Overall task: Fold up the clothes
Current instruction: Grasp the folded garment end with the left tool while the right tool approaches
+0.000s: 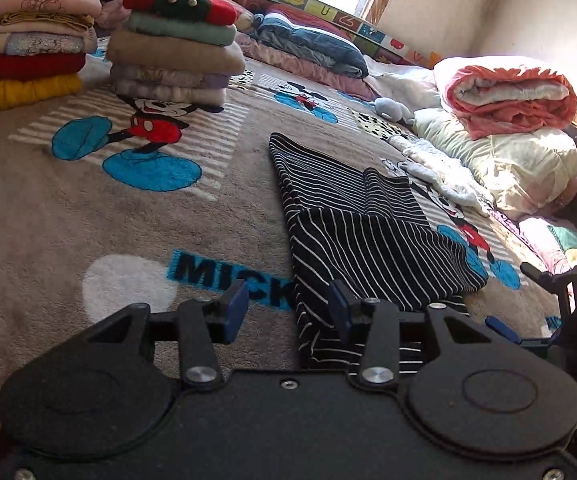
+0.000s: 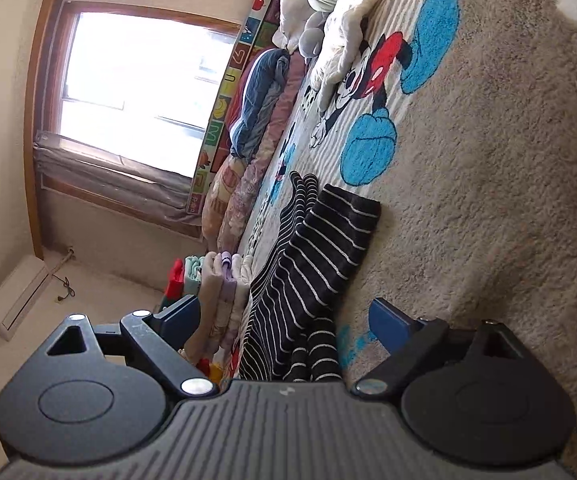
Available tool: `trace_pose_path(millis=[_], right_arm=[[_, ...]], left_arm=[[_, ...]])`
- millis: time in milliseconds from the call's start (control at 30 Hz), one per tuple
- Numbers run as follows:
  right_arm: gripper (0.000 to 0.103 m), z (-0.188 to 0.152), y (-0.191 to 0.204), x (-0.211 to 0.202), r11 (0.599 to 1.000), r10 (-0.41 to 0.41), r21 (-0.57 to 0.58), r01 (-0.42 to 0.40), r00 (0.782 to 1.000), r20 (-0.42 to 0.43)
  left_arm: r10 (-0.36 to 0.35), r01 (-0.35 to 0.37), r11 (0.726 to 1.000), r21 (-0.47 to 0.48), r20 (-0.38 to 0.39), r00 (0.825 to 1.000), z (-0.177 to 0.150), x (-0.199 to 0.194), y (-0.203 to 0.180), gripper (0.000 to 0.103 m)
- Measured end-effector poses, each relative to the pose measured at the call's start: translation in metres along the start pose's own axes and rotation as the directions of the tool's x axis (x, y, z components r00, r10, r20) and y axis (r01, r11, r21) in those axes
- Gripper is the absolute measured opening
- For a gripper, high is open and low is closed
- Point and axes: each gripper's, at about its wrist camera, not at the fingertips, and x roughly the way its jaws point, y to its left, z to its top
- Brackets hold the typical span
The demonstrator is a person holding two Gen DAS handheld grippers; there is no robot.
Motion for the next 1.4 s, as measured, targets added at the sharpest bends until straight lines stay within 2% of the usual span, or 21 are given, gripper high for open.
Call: trace_pose_path(millis=[167,333,500,600,700,767,1033,1200,1267,1400], right_arm=[[0.090,0.011,0.001,0.014,0.999,-0.044,0.027,0.044,0.999,0.006],[0.091,0.020,0.001,0.027,0.996,-0.077,0.051,0.077,0.997,0.006],[0.093,0.019,0.013,0.043,0.989,-0.139,-0.050,0.138,0.990,-0.025],[0.097,0.017,0.021,0.052,0.979,-0.165,-0.126,0.158,0.985,-0.047],[0.097,0.019,0.024,0.058,0.970,-0.181,-0.173,0.168,0.982,-0.059],[0.096,0.020,0.025,0.060,0.968,-0.185,-0.181,0.172,0.981,-0.057],[0.075,0.023,0.020,0.061,0.962,-0.206,-0.186,0.202,0.979,-0.004],[0.064,0.029,0.013,0.061,0.966,-0.198,-0.169,0.196,0.980,0.006],[0.064,0.031,0.011,0.062,0.971,-0.191,-0.148,0.190,0.982,0.008],[0.068,0.033,0.008,0.059,0.983,-0.155,-0.097,0.156,0.988,0.017]], left_arm=[[0.004,-0.003,0.995,0.103,-0.012,1.000,-0.014,0.009,-0.014,0.045],[0.040,-0.040,0.972,0.232,0.005,0.999,-0.027,0.014,-0.029,0.051],[0.051,-0.057,0.937,0.344,0.026,0.998,-0.039,0.015,-0.042,0.055],[0.024,-0.034,0.917,0.398,0.030,0.999,-0.045,0.014,-0.048,0.055],[0.000,-0.011,0.898,0.440,0.026,1.000,-0.051,0.013,-0.053,0.059],[0.005,-0.016,0.890,0.456,0.026,1.000,-0.052,0.016,-0.054,0.059],[-0.002,-0.016,0.888,0.459,0.037,0.999,-0.048,0.037,-0.058,0.059],[-0.013,0.004,0.861,0.508,0.013,1.000,-0.059,0.048,-0.065,0.060],[-0.018,0.006,0.856,0.517,0.018,1.000,-0.061,0.046,-0.066,0.060],[-0.027,-0.001,0.877,0.480,0.051,0.998,-0.056,0.040,-0.060,0.060]])
